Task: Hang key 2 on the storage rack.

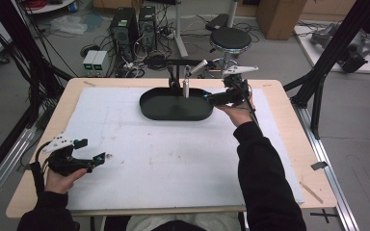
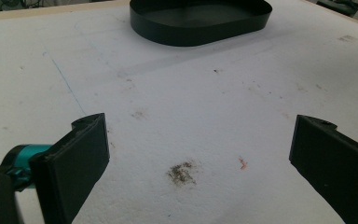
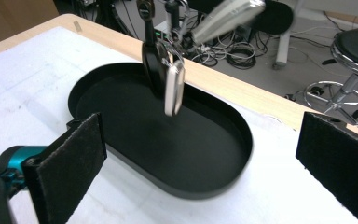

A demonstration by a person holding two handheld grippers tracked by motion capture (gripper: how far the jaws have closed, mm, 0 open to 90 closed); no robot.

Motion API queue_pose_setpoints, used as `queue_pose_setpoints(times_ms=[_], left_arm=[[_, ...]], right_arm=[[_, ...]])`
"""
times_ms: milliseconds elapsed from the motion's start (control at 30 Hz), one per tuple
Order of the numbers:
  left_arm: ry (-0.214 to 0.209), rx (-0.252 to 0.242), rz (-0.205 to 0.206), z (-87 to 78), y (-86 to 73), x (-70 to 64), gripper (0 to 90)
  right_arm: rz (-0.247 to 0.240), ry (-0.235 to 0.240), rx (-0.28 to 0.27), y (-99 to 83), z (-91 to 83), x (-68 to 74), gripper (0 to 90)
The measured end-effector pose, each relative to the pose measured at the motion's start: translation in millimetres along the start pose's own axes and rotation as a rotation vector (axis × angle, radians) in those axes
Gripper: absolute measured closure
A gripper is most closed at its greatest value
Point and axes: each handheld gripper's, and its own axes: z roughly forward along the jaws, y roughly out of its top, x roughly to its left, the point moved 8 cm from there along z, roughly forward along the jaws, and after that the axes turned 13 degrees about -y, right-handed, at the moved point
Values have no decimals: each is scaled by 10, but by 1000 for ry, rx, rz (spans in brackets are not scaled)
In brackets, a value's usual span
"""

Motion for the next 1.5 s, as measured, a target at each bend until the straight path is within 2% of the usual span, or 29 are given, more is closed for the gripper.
queue_pose_setpoints(times_ms=[200, 467, 633, 767, 1000, 1267, 1333, 1500], left_arm=[[-3, -5, -3, 0, 5, -2, 52], [1, 1, 1, -1, 5, -11, 52], [2, 4, 0, 2, 2, -12, 52], [2, 7, 1, 4, -1, -13, 52], [3, 15, 3, 13, -8, -15, 52], [2, 13, -2, 11, -8, -15, 52], [4, 18, 0, 13, -11, -14, 52], [6, 22, 0, 17, -15, -21, 52]], right_arm=[[1, -10, 5, -174, -157, -164, 8], [25, -18, 0, -378, -317, -289, 8], [58, -18, -20, -529, -407, -385, 8], [76, -25, -13, -657, -458, -447, 8], [82, -33, 1, -869, -530, -513, 8], [126, -32, 17, -1105, -611, -600, 8], [134, -27, 18, -1160, -633, -599, 8], [120, -16, 37, -1317, -658, -567, 8]])
